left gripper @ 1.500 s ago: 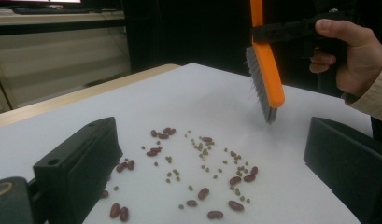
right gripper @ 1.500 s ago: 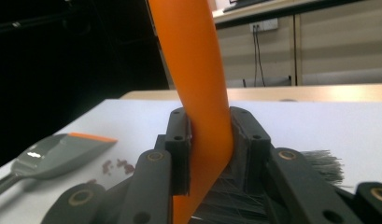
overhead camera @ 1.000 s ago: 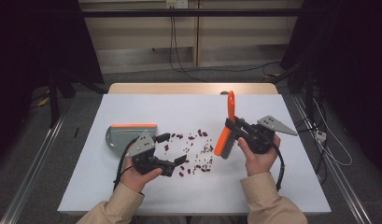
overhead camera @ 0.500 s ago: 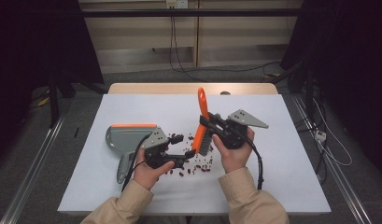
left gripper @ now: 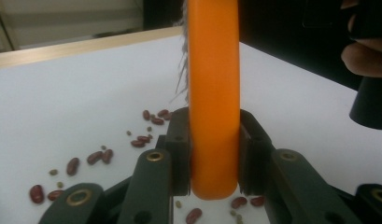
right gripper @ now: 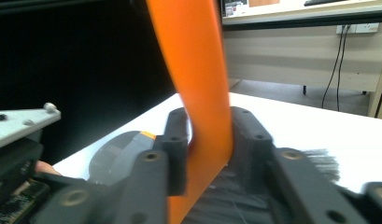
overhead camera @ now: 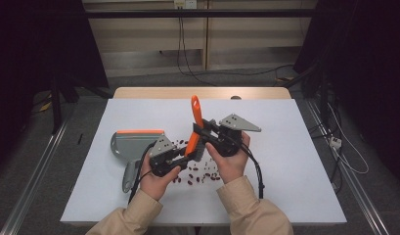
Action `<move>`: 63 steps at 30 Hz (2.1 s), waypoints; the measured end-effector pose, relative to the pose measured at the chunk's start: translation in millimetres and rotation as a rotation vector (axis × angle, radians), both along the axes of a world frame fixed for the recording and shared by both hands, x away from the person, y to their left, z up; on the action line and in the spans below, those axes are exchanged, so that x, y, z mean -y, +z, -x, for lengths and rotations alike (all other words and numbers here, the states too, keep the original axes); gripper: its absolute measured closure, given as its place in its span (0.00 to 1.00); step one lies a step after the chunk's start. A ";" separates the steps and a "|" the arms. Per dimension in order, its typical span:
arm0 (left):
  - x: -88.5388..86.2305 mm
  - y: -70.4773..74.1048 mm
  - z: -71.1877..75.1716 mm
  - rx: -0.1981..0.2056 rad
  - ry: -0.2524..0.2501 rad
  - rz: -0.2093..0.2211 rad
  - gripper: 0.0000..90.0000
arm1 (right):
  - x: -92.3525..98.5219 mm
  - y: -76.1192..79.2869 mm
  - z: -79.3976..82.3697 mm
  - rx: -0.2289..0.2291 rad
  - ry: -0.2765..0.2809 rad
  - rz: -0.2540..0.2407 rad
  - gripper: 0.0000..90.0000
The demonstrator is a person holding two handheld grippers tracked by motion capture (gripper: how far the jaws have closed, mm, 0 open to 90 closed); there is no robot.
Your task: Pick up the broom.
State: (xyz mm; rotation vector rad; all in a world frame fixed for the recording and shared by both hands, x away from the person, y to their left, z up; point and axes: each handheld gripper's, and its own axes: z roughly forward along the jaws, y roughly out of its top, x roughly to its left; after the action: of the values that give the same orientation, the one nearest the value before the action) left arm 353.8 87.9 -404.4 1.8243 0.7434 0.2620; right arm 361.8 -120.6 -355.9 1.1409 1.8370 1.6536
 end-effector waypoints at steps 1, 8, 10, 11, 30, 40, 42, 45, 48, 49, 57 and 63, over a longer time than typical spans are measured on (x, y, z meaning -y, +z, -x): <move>-1.0 0.6 -0.2 0.002 0.013 0.004 0.78 | -1.0 0.2 0.6 0.007 -0.023 0.011 0.60; -8.9 2.9 -1.5 0.033 0.085 0.015 0.78 | -5.0 -5.0 3.9 -0.019 -0.092 -0.002 0.38; -9.3 2.9 -1.5 0.037 0.097 0.008 0.78 | -8.3 -7.9 3.4 -0.048 -0.087 -0.022 0.35; -9.1 2.5 -1.6 0.040 0.102 0.004 0.78 | -10.6 -9.1 3.0 -0.062 -0.080 -0.034 0.33; 8.0 11.2 16.3 0.229 0.114 -0.049 0.63 | -28.4 -12.2 -2.6 -0.302 -0.118 -0.204 0.77; -5.0 12.4 8.4 0.172 0.093 -0.029 0.41 | -6.8 -5.7 -7.0 -0.219 -0.110 -0.078 0.78; -7.1 12.8 7.2 0.159 0.089 -0.003 0.35 | 1.9 -4.5 -7.4 -0.213 -0.105 -0.056 0.78; -10.3 14.0 5.0 0.165 0.080 -0.001 0.31 | 14.8 -3.4 -7.8 -0.200 -0.098 -0.011 0.78; -12.5 14.5 3.8 0.150 0.073 0.017 0.27 | 26.9 -3.5 -8.0 -0.200 -0.098 0.010 0.78; -13.5 15.0 3.6 0.148 0.075 0.019 0.26 | 30.8 -3.4 -7.8 -0.196 -0.099 0.019 0.78; -27.9 19.4 -0.3 0.141 0.078 0.026 0.19 | 60.3 0.3 -4.2 -0.203 -0.123 0.091 0.78; -40.2 24.5 -1.9 0.151 0.087 0.030 0.17 | 81.7 -0.3 -1.8 -0.223 -0.131 0.125 0.78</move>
State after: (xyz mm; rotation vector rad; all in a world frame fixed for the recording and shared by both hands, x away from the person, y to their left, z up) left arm 355.7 128.0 -379.9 1.7252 0.7172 0.4389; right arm 363.6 -202.3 -356.2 1.4060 1.9222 1.3658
